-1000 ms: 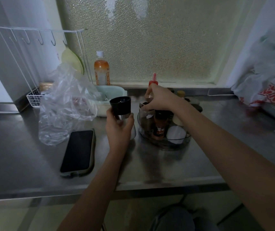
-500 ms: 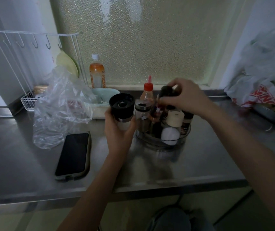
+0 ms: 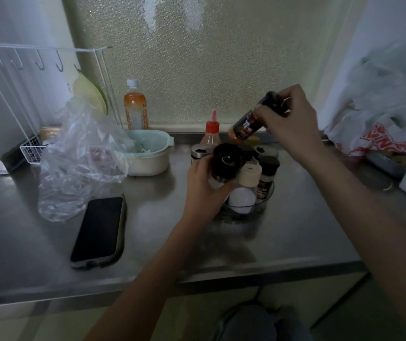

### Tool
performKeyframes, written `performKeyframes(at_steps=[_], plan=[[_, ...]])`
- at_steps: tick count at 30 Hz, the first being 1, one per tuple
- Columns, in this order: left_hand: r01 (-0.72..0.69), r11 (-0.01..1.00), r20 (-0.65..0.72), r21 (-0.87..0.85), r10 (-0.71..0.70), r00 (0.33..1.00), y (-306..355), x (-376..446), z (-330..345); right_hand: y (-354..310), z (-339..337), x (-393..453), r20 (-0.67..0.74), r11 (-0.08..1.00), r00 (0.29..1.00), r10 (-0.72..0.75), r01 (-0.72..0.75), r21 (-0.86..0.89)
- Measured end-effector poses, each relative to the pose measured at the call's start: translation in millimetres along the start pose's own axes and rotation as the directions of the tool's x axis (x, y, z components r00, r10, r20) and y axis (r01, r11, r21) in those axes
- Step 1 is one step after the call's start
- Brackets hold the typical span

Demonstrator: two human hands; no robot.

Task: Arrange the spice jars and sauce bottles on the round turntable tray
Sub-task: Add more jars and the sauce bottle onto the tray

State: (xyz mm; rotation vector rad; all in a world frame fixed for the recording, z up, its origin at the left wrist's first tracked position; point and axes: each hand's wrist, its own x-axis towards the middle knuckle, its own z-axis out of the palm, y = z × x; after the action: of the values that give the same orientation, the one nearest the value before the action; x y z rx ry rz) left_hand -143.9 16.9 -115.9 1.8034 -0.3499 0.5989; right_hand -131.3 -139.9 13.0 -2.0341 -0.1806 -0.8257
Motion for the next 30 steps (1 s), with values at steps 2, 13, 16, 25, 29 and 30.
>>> performKeyframes(at_steps=[2, 13, 16, 25, 29, 30], plan=[[0.037, 0.998, -0.042, 0.056, -0.035, 0.999, -4, -5, -3, 2, 8, -1, 0.084, 0.993, 0.996, -0.043, 0.052, -0.11], [0.142, 0.989, 0.023, -0.04, -0.141, 0.99, -3, 10, -14, 22, 48, 17, 0.654, 0.762, 0.746, 0.127, 0.349, -0.545], [0.125, 0.991, 0.008, -0.042, -0.125, 0.992, -9, 9, -17, 27, 37, 13, 0.68, 0.84, 0.729, 0.077, 0.32, -0.438], [0.161, 0.987, -0.121, 0.022, -0.157, 0.98, -34, -6, -18, 81, -35, -16, 0.31, 0.94, 0.895, 0.321, -0.26, -0.223], [0.123, 0.972, -0.079, 0.199, -0.109, 0.991, -41, -7, -21, 76, -21, -29, 0.413, 0.936, 0.84, 0.351, -0.328, -0.13], [0.116, 0.965, -0.074, 0.236, -0.101, 0.992, -40, -8, -22, 72, -20, -29, 0.417, 0.938, 0.841, 0.345, -0.325, -0.122]])
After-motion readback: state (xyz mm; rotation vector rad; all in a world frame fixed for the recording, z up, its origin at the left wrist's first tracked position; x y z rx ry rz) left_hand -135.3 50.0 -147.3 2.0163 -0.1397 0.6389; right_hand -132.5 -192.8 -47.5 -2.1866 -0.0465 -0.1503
